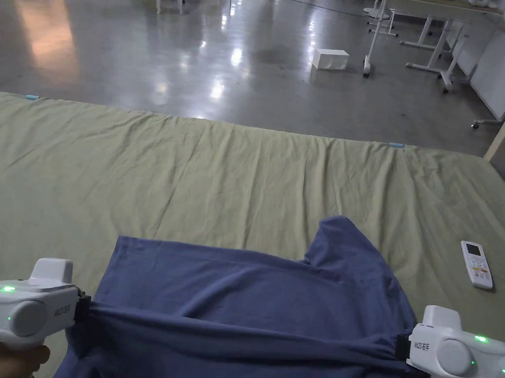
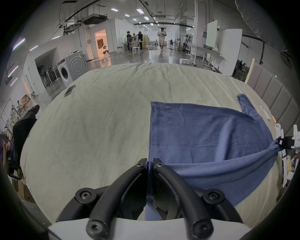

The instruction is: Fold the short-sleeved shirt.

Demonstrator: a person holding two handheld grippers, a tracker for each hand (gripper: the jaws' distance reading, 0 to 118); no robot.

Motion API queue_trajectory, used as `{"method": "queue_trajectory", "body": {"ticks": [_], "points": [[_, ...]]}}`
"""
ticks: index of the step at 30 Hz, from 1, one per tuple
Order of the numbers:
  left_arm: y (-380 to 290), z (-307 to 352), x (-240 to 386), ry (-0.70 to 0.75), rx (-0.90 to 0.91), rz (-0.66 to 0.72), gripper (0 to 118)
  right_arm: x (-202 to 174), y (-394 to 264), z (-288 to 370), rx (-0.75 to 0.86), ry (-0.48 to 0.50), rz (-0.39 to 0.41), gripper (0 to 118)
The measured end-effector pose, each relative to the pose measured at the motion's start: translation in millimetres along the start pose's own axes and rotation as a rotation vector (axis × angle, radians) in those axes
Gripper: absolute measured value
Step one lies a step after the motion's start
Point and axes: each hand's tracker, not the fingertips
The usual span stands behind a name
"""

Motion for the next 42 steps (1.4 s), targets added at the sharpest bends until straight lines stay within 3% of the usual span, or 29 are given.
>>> {"method": "queue_trajectory", "body": {"ticks": [4, 7, 8, 9, 11, 12, 14, 17, 22, 23, 24, 27, 30, 32, 34, 36, 42], "points": [[-2.2, -20.1, 4.0, 0.008, -0.039, -0.007, 7, -6.2, -0.9, -17.0, -0.025, -0.019, 0.014, 12], [-3.6, -29.4, 6.9, 0.000, -0.049, -0.006, 9, -6.3, -2.3, -19.5, -0.016, -0.028, 0.024, 31], [-3.6, -28.8, 6.6, -0.009, -0.044, -0.011, 15, -6.3, -2.2, -17.0, -0.013, -0.035, 0.025, 36], [-3.1, -26.8, 6.9, -0.017, -0.035, -0.014, 29, -6.0, -2.6, -12.9, -0.001, -0.036, 0.023, 48], [-0.2, -20.8, 6.1, -0.046, -0.020, -0.006, 43, -7.8, -3.6, -0.6, 0.053, -0.021, 0.029, 69], [1.7, -17.4, 6.0, -0.070, -0.003, 0.009, 53, -9.3, -3.2, 6.5, 0.086, -0.019, 0.040, 74], [5.7, -8.9, 8.1, -0.077, 0.022, 0.012, 62, -14.3, -3.4, 21.8, 0.167, -0.019, 0.060, 74], [11.8, 11.8, 12.2, -0.062, 0.089, -0.024, 62, -22.9, -3.1, 48.2, 0.296, -0.005, 0.098, 79], [11.4, 56.0, 24.9, -0.066, 0.256, -0.033, 61, -40.4, -9.9, 92.5, 0.513, 0.006, 0.094, 79], [8.4, 69.0, 29.5, -0.054, 0.304, -0.034, 60, -44.4, -12.6, 100.7, 0.559, 0.010, 0.092, 78], [5.6, 79.4, 33.7, -0.030, 0.352, -0.032, 56, -48.4, -15.5, 109.1, 0.601, 0.017, 0.085, 69], [-5.2, 107.5, 49.0, 0.017, 0.473, -0.041, 30, -61.3, -23.5, 130.6, 0.713, 0.025, 0.067, 30], [-15.6, 131.1, 60.4, 0.028, 0.565, -0.043, 15, -70.8, -28.0, 147.3, 0.792, 0.051, 0.069, 25], [-20.4, 143.7, 67.2, 0.029, 0.620, -0.047, 6, -75.6, -33.6, 156.9, 0.843, 0.052, 0.047, 5], [-26.3, 160.0, 75.4, 0.042, 0.657, -0.040, 3, -80.3, -37.9, 167.6, 0.902, 0.021, 0.082, 2], [-29.6, 170.9, 72.9, 0.020, 0.677, -0.031, 1, -80.0, -43.7, 173.2, 0.902, 0.050, 0.057, 0], [-35.5, 179.9, 66.3, 0.010, 0.640, -0.029, 0, -80.4, -52.4, 186.0, 0.961, 0.016, 0.089, 0]]}}
